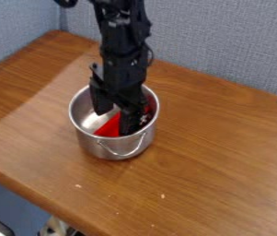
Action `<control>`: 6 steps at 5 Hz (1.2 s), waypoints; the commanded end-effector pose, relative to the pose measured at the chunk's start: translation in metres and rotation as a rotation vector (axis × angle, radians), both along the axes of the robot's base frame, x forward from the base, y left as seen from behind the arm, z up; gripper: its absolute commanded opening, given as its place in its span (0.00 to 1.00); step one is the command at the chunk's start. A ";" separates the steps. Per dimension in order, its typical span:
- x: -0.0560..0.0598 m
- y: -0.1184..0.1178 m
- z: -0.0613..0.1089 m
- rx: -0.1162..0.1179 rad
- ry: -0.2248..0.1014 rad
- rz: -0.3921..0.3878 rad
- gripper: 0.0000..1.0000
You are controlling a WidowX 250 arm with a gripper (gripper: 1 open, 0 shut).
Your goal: Put the red object in the metal pot
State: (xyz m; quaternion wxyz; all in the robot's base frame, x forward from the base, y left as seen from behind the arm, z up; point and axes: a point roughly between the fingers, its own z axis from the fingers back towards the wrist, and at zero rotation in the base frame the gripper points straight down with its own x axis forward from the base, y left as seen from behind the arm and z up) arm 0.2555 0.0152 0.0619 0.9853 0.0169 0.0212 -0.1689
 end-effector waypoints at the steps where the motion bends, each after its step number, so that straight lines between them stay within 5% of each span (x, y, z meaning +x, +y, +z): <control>1: 0.003 0.000 -0.003 0.003 -0.014 -0.011 0.00; 2: 0.005 0.000 0.000 0.007 -0.019 -0.013 1.00; 6: 0.014 0.000 -0.001 0.015 -0.036 -0.015 1.00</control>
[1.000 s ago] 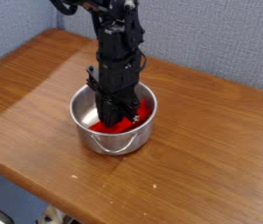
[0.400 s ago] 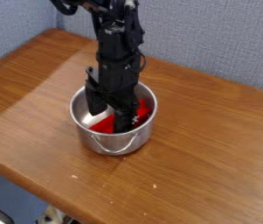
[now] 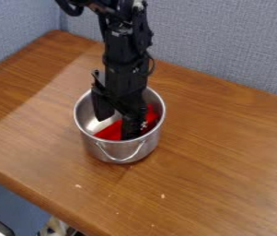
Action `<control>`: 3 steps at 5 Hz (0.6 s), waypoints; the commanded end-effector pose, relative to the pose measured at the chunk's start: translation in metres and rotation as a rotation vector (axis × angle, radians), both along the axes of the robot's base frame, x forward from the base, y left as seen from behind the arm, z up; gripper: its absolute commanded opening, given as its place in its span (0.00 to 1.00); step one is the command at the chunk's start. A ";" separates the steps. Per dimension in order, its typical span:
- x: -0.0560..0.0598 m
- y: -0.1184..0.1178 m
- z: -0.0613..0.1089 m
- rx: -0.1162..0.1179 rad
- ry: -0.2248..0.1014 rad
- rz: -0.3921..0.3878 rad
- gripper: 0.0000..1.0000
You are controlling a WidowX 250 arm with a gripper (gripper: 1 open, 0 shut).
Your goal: Put the red object in the metal pot
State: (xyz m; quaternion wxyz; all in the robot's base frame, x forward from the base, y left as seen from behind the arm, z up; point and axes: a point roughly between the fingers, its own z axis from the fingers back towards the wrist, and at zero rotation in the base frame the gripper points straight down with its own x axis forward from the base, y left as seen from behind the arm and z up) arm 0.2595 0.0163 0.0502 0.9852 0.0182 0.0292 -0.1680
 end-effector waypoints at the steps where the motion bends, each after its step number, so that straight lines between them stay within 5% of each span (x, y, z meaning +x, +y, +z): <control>1: 0.013 -0.001 0.008 0.009 -0.052 -0.017 1.00; 2: 0.015 -0.001 0.007 0.011 -0.057 -0.015 1.00; 3: 0.018 0.000 0.004 0.013 -0.060 -0.014 0.00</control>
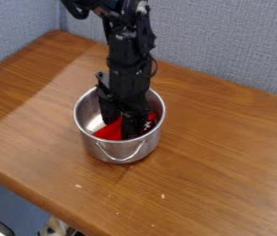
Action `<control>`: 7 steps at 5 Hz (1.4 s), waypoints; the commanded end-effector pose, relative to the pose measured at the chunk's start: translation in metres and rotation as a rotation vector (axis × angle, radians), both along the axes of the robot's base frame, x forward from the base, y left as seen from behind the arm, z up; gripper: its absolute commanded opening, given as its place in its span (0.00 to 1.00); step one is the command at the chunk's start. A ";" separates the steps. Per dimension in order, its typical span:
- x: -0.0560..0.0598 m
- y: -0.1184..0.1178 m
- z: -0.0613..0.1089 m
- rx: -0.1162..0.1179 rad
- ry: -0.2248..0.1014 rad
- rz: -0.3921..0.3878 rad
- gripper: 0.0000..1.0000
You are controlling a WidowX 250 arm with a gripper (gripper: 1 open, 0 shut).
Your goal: Put the red object in the metal pot
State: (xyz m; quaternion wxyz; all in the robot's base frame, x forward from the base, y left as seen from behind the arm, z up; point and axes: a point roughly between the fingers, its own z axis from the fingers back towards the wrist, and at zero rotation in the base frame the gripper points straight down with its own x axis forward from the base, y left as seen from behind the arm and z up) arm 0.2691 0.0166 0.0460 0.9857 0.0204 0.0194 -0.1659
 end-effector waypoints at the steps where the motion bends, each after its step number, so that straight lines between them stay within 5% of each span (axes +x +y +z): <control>1: 0.009 0.000 0.009 0.016 -0.043 -0.016 0.00; 2: 0.009 0.001 0.011 0.019 -0.044 -0.014 1.00; 3: 0.010 0.001 0.011 0.022 -0.045 -0.014 0.00; 4: 0.011 0.002 0.011 0.025 -0.046 -0.013 0.00; 5: 0.012 0.002 0.015 0.027 -0.054 -0.009 1.00; 6: 0.013 0.003 0.018 0.029 -0.060 -0.007 1.00; 7: 0.014 0.003 0.014 0.030 -0.057 -0.009 0.00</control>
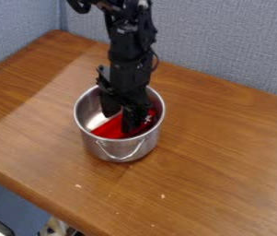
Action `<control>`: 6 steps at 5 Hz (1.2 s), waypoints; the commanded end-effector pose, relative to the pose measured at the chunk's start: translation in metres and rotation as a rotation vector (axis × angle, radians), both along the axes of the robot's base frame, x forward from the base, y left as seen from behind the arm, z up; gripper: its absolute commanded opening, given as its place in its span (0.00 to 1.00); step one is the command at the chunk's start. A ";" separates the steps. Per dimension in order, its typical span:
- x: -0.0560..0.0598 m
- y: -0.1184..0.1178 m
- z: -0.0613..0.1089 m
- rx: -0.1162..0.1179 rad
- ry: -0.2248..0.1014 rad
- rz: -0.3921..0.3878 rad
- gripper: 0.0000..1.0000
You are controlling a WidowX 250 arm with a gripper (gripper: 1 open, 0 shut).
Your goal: Put the red object in the metal pot
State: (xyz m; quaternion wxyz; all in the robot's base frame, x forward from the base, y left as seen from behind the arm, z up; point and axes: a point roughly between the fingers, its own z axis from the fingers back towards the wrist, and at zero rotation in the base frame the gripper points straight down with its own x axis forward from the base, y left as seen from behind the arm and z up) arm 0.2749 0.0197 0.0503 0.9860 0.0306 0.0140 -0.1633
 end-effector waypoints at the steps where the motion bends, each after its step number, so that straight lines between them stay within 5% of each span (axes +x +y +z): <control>1: 0.009 0.000 0.009 0.013 -0.043 -0.015 1.00; 2: 0.009 -0.001 0.012 0.014 -0.046 -0.014 1.00; 3: 0.011 0.000 0.008 0.014 -0.043 -0.016 0.00; 4: 0.011 0.000 0.008 0.014 -0.043 -0.017 0.00; 5: 0.011 0.001 0.011 0.015 -0.050 -0.011 1.00; 6: 0.013 0.001 0.009 0.015 -0.049 -0.010 1.00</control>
